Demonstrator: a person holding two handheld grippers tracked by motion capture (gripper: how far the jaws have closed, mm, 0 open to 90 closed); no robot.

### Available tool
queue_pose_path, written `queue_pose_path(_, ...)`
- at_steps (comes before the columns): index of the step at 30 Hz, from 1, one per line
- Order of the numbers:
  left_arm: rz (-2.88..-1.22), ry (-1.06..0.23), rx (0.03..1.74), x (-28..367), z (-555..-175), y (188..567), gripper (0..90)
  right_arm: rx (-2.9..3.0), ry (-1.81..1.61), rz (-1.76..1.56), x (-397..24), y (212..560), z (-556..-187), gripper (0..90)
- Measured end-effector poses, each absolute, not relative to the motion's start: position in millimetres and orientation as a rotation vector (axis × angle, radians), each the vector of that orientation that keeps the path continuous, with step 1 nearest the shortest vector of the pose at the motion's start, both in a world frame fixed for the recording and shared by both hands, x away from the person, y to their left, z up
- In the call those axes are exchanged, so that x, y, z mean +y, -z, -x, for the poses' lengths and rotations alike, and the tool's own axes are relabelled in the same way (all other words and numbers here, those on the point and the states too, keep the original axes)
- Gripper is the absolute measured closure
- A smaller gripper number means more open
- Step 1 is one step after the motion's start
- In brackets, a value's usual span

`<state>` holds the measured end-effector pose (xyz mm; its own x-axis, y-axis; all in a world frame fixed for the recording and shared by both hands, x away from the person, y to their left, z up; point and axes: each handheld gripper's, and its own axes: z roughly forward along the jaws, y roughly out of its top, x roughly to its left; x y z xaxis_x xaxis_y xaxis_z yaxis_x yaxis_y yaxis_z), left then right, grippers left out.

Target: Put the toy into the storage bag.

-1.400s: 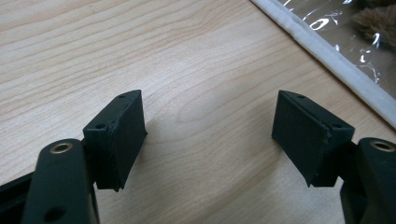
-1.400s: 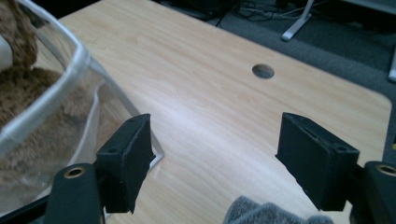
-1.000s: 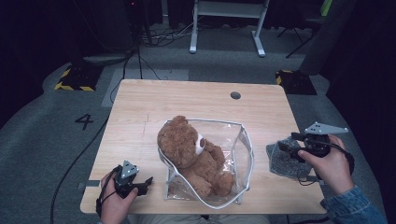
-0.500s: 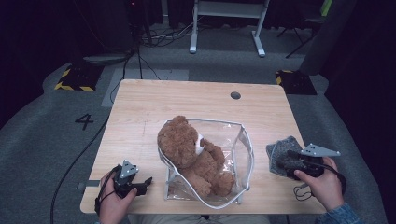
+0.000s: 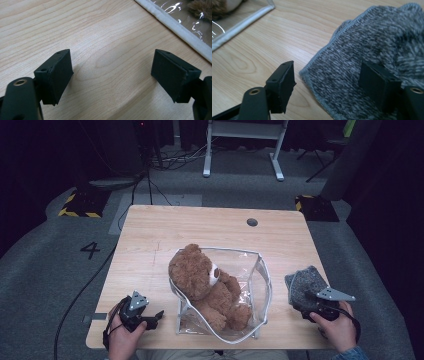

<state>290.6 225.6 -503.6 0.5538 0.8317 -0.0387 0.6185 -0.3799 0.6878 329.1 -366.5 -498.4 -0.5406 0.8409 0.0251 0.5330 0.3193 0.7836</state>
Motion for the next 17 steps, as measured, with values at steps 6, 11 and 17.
queue_pose_path(6,-2.133,-0.414,1.15,226.3,-291.9,503.8,16.8,2.238,-1.006,-1.165,-362.9,502.6,-330.2,24.5)
queue_pose_path(11,-2.137,-0.413,1.154,226.4,-293.3,503.8,14.5,2.279,-1.005,-1.151,-359.9,503.6,-333.2,14.4)
queue_pose_path(17,-2.13,-0.424,1.167,226.7,-295.4,503.8,14.1,2.284,-1.004,-1.143,-359.5,503.6,-333.2,13.4)
